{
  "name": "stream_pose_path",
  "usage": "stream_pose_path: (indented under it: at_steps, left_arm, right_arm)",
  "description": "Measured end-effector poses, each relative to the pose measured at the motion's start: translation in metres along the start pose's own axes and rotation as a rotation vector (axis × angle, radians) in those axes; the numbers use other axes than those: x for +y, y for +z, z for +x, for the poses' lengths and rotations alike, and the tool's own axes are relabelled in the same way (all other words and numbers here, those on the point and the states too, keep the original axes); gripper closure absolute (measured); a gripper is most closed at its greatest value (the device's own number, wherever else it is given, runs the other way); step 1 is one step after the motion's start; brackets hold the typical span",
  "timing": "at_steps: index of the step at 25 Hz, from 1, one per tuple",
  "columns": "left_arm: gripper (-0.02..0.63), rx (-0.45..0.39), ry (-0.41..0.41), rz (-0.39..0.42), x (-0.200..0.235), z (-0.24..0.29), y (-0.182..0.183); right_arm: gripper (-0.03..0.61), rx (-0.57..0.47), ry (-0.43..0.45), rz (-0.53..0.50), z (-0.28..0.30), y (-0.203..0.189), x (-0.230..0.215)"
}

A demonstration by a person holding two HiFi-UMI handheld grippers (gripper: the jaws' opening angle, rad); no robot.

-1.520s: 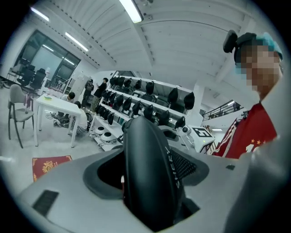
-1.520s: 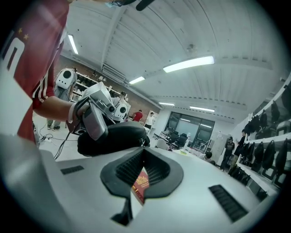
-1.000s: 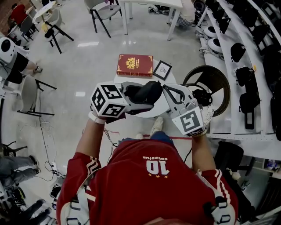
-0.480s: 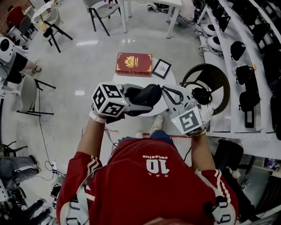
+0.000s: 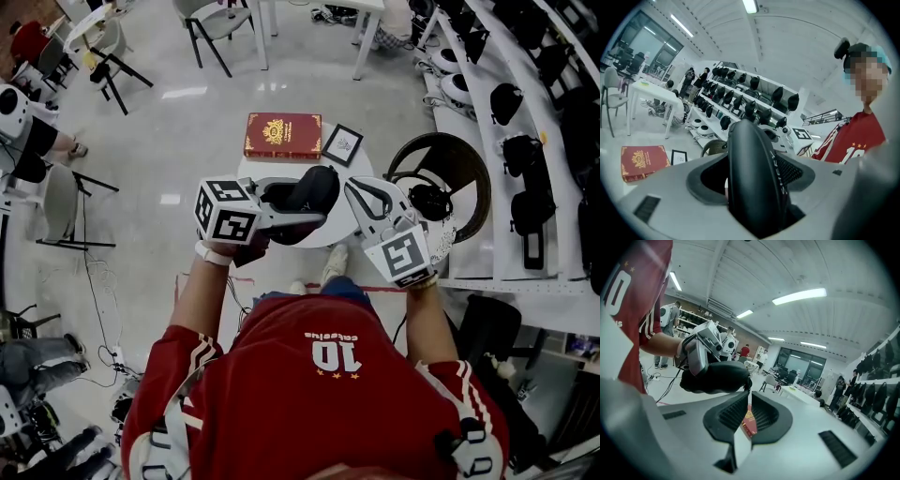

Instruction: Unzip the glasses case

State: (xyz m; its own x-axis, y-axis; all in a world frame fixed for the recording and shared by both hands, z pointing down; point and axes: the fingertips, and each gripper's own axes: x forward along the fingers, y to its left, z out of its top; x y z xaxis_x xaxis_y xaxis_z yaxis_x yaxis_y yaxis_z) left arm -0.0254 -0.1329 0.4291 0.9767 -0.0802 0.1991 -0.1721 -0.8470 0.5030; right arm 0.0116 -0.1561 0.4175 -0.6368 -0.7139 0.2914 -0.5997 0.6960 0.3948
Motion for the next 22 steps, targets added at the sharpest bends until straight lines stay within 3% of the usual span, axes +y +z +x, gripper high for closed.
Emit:
stream_pose_path:
  at_steps: [7,16,22]
  left_arm:
    - [0.295,-0.136,0.139,-0.104,0.033,-0.006,0.014]
    - [0.293,-0.216,0.294,-0.131,0.06,-0.006,0.007]
    - [0.291,-0.236,0.349,-0.17,0.078,0.003,-0.006]
  right_arm:
    - [0.561,-0.066,-0.071,0.119,-0.01,0.001,-0.019]
    - [0.561,-0.11,-0.193,0.282,-0.029,-0.012,-0.047]
    - [0.561,-0.151,-0.203,0.357,-0.038,-0.018,-0.048]
